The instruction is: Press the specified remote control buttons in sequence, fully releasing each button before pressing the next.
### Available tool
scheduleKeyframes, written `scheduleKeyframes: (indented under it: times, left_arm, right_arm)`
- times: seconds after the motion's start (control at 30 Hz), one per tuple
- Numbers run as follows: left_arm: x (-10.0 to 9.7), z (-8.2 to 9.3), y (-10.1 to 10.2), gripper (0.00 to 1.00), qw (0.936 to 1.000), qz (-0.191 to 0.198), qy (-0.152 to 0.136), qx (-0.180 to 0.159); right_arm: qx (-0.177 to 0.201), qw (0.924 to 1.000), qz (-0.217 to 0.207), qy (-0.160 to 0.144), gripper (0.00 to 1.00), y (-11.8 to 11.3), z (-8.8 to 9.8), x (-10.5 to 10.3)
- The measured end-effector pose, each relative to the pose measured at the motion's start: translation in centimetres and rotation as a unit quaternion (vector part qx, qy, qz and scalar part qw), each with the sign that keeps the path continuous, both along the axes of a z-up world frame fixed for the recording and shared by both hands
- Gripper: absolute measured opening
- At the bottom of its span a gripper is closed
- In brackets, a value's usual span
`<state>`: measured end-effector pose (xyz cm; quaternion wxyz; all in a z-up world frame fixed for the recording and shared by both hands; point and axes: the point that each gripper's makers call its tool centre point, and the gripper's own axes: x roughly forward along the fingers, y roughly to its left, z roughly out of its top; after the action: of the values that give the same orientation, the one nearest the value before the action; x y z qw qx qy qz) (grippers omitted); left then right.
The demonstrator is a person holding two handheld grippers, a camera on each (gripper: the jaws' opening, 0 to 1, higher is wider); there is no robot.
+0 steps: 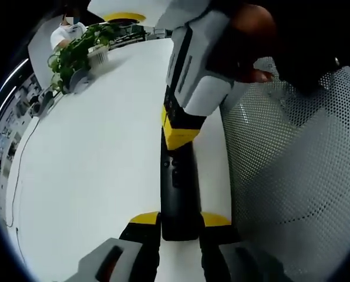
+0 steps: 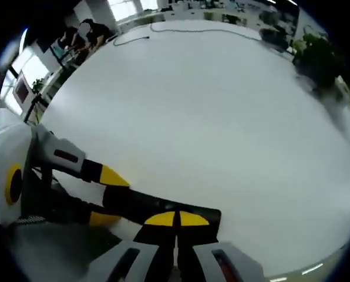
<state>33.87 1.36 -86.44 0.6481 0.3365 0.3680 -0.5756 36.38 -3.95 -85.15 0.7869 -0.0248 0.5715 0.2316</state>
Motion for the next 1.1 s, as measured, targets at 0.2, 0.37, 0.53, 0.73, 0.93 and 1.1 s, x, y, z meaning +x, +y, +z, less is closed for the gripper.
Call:
scheduleKeyframes:
  times: [0.2, 0.37, 0.53, 0.73, 0.93, 1.1]
  left_arm:
    - [-0.1, 0.0, -0.1, 0.24, 1.0, -0.002, -0.001, -0.005]
    - [-0.1, 0.0, -0.1, 0.24, 1.0, -0.003, 0.001, -0.004]
    - [0.0, 0.0, -0.1, 0.24, 1.0, 0.001, 0.005, -0.006]
    - [0.0, 0.0, -0.2, 0.24, 0.9999, 0.006, 0.006, -0.007]
    - [0.0, 0.0, -0.1, 0.24, 0.9998, 0.012, 0.007, -0.011]
    - [0.0, 0.1, -0.2, 0.24, 0.9998, 0.018, 0.007, -0.012]
  right_arm:
    - [0.028, 0.9996, 0.002, 0.002, 0.0, 1.3, 0.0, 0.0]
    - [0.018, 0.9998, 0.012, 0.004, 0.0, 1.2, -0.3, -0.2]
    - [0.018, 0.9997, 0.015, 0.0, 0.0, 1.3, -0.6, -0.1]
    - [0.005, 0.9997, 0.015, 0.021, 0.0, 1.5, -0.8, 0.1]
    - [0.005, 0.9992, 0.012, 0.039, 0.0, 1.5, -0.8, 0.2]
    - [-0.01, 0.9985, 0.025, 0.048, 0.0, 1.5, -0.8, 0.2]
